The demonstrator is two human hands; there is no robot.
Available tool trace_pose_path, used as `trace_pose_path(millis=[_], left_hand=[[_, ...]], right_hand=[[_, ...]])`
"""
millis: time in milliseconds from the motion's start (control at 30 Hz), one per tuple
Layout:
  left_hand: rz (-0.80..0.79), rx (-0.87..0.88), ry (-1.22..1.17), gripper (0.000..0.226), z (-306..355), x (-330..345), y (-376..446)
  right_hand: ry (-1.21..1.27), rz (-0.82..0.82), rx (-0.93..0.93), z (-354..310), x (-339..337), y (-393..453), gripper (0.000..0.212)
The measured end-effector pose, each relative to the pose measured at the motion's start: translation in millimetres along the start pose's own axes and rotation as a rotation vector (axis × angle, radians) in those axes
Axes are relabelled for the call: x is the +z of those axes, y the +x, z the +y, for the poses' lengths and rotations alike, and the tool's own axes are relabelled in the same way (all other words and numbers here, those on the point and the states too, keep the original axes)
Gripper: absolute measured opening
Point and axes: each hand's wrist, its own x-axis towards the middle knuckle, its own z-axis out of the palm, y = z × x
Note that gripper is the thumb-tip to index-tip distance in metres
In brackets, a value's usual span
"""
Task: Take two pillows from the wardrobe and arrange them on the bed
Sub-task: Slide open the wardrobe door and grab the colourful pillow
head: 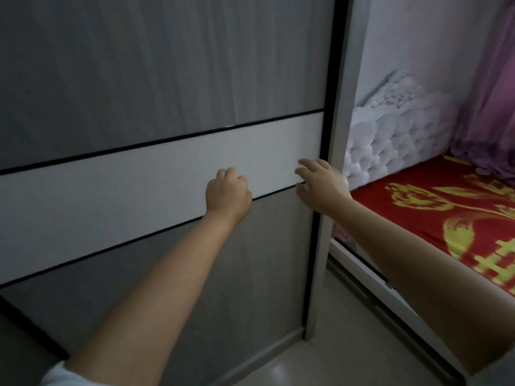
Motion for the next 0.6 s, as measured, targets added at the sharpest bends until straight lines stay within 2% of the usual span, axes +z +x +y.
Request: trace_pose_path(millis=[67,167,267,367,467,600], left_hand=[[0.148,0.056,0.019,0.004,-1.3,-3.4,32.3],[0.24,0.088,0.153,0.017,-12.4,-10.9,68.9],[0.337,0.037,0.302,0.032,-28.9,-9.5,103.6],[0.406,-0.019,0.399,0.037,-48.7,1.2,120.1],[0.531,0.017,0.542,0.047,-73.8,21.5,125.3],[0.632,0.017,0.617,0.049,-92.0,26.8,133.6]], right_hand=[[0.044,0.064,-0.082,12.4,7.7,42.4,0.038],[0.086,0.207,-0.23,19.8,13.1,97.4,0.038],[0.033,0.365,-0.397,21.2,16.9,146.1,0.043],[-0.029,0.447,-0.507,16.2,22.0,180.4,0.051],[-0.085,0.511,-0.579,9.5,31.3,202.8,0.045],[-0.138,0.623,-0.614,0.7,39.4,225.1,0.051]])
